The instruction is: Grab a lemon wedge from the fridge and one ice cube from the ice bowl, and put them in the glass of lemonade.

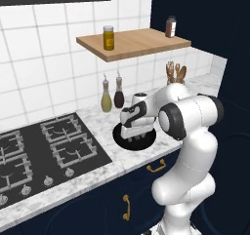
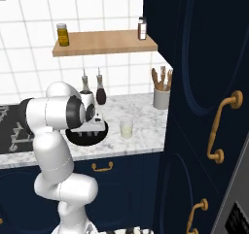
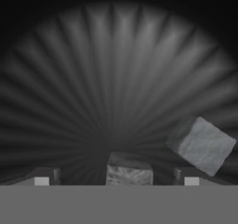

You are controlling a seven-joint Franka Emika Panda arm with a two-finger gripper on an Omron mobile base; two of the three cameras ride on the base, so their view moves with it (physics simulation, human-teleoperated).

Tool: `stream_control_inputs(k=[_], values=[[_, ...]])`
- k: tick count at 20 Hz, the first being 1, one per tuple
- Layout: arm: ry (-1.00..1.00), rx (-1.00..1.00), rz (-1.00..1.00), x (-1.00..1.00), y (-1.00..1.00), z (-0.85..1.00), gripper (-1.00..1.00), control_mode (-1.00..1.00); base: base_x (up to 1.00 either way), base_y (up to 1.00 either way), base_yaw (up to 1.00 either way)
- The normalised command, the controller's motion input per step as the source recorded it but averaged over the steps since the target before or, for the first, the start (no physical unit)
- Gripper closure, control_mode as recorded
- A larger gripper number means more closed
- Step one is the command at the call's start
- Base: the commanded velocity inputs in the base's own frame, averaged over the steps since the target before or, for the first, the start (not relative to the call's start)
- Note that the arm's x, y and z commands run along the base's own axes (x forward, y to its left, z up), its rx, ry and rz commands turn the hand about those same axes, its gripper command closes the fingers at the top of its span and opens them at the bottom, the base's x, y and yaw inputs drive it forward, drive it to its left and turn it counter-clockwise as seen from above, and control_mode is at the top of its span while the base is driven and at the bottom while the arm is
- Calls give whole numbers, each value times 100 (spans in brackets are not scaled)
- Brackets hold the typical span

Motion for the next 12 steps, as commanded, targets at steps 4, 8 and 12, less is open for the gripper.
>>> stream_control_inputs(k=[4, 8, 12], values=[[0, 0, 0, 0, 0, 0, 100, -100, 0, 0, 0], [0, 0, 0, 0, 0, 0, 100, -100, 0, 0, 0], [0, 0, 0, 0, 0, 0, 100, -100, 0, 0, 0]])
